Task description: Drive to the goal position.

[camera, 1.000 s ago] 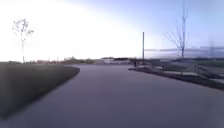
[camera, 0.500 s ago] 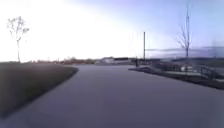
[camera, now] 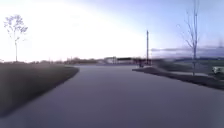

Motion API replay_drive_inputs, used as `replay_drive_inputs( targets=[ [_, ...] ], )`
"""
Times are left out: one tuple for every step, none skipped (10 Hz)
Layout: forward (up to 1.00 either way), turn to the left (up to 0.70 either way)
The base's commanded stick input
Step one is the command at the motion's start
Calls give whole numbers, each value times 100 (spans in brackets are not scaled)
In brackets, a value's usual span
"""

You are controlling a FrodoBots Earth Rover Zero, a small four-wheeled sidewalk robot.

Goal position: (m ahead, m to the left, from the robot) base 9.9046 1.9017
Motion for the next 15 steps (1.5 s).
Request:
replay_drive_inputs(
  targets=[
    [100,4],
    [100,4],
    [100,4],
    [100,5],
    [100,5],
    [100,4],
    [100,4],
    [100,4],
    [100,4],
    [100,4],
    [100,4],
    [100,4],
    [100,4],
    [100,4],
    [100,4]
  ],
)
